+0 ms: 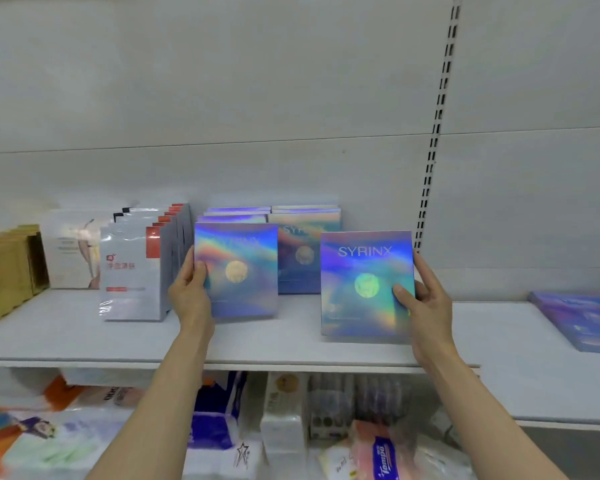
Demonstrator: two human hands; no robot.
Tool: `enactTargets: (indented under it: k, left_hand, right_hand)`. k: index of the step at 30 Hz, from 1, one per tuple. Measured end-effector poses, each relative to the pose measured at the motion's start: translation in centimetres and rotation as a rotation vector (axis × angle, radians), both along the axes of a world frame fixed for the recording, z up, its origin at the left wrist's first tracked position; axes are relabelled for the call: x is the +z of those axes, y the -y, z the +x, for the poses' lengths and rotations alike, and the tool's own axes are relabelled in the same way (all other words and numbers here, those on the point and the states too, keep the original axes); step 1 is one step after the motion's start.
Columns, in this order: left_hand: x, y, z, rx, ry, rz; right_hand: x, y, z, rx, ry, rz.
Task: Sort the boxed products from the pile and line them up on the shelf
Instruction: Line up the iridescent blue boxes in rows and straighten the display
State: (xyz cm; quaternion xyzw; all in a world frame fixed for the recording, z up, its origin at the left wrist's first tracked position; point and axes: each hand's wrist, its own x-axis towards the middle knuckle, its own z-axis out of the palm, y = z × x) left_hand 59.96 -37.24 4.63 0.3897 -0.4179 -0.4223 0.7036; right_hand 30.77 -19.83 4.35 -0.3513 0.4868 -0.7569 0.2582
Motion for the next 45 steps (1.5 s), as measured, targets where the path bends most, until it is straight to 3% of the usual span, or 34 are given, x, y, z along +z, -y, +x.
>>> enactTargets:
  k: [6, 12, 14, 19, 21, 26, 29, 36, 41, 45]
  left_hand:
    - [-0.9, 2.7, 1.4, 0.057, 0.214, -0.001]
    - [-0.6, 4.9, 0.4, 0.276, 0.770, 0.025]
    - [-0.5, 4.4, 0.2, 0.232, 0.867, 0.039]
    - [-1.7, 4.4, 0.7, 0.043, 1.216, -0.158]
    - [-1.6, 4.5, 0.7, 0.020, 1.221, -0.166]
    - [-1.3, 4.9, 0.6, 0.072, 1.290, -0.147]
    - [-1.5, 5.0, 0.5, 0.122, 1.335, -0.194]
    - [-0.7, 4.5, 0.1, 0.175, 1.434, -0.342]
    - [0.6, 1.7, -3.6, 0.163, 1.492, -0.676]
    - [1.1, -0.9, -8.4, 0.064, 1.529, -0.828]
  right_hand:
    - [-0.4, 2.5, 2.8, 0.025, -0.055, 0.015]
    - [-0.1, 4.6, 4.7, 0.017, -0.101, -0.021]
    - [0.1, 5.3, 5.1, -0.003, -0.118, -0.021]
    - [0.2, 8.0, 5.7, -0.038, -0.151, -0.016]
    - [0.2, 9.8, 5.9, -0.107, -0.250, 0.041]
    - [-0.9, 12.5, 6.9, -0.301, -0.886, 0.301]
    - [-1.7, 13.0, 8.1, -0.351, -1.112, 0.370]
    - [-1.3, 13.6, 8.1, -0.398, -1.202, 0.474]
    - [-1.2, 11.0, 5.7, -0.520, -1.310, 0.332]
    - [-0.6, 7.3, 2.6, -0.623, -1.311, 0.220]
